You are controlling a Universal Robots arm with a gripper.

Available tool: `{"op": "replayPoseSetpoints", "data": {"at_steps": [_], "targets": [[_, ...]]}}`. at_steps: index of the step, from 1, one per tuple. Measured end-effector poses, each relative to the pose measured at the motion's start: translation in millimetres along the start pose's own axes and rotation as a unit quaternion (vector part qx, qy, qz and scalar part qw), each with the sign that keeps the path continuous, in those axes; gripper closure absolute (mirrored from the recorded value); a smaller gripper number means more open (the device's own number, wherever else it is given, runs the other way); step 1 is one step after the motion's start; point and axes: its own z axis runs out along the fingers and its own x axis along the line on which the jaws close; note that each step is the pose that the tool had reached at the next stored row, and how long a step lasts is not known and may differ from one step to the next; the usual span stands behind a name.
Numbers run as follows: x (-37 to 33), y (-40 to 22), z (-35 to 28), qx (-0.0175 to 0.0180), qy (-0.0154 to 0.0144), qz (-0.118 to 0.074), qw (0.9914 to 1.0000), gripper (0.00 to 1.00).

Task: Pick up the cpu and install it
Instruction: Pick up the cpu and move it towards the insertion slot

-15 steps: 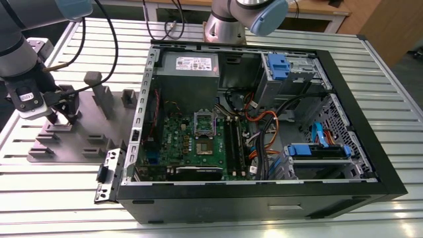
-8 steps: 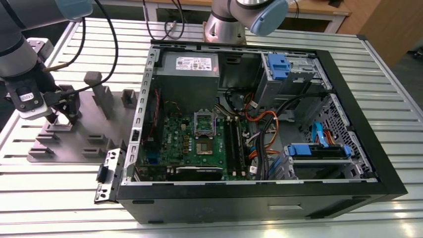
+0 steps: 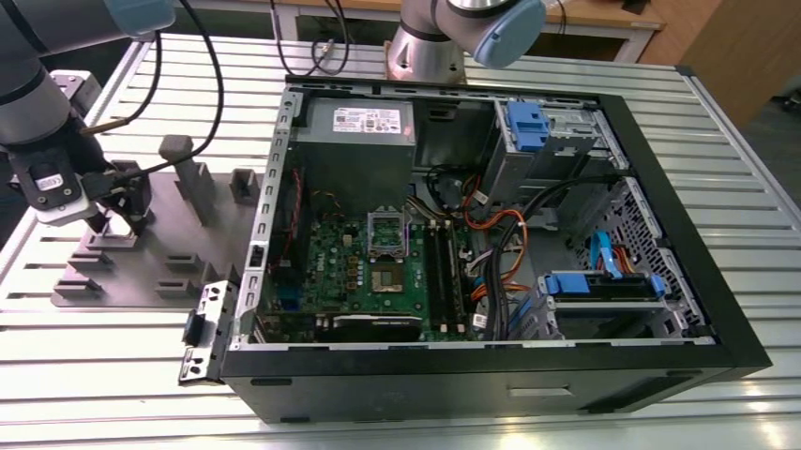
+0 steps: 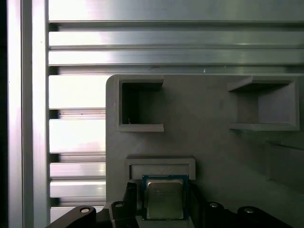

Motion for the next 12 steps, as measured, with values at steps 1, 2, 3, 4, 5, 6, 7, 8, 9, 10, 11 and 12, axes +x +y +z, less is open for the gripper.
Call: {"op": "replayPoseSetpoints", "data": {"at_steps": [1, 2, 3, 4, 5, 6, 7, 8, 9, 10, 11, 12], "targets": [[0.0, 0.0, -0.1, 0.0000, 0.0001, 0.000, 1.00000, 0.45], [0.0, 0.0, -0.2, 0.0001, 0.0001, 0.000, 1.00000, 0.45], [0.0, 0.0, -0.2, 0.0001, 0.0001, 0.000, 1.00000, 0.45], [0.0, 0.0, -0.2, 0.0001, 0.0001, 0.000, 1.00000, 0.47], [0.0, 0.0, -0.2, 0.0001, 0.0001, 0.000, 1.00000, 0.47], [0.0, 0.0, -0.3, 0.0001, 0.0002, 0.000, 1.00000, 0.53], [0.0, 0.0, -0.3, 0.0001, 0.0001, 0.000, 1.00000, 0.53], [0.0, 0.0, -0.3, 0.0001, 0.0001, 0.000, 1.00000, 0.53], [0.0, 0.0, -0.3, 0.0001, 0.0001, 0.000, 1.00000, 0.53], [0.0, 0.0, -0.3, 0.0001, 0.0001, 0.000, 1.00000, 0.53], [0.0, 0.0, -0.3, 0.0001, 0.0001, 0.000, 1.00000, 0.53], [0.0, 0.0, -0.9, 0.0001, 0.0002, 0.000, 1.00000, 0.53]]}}
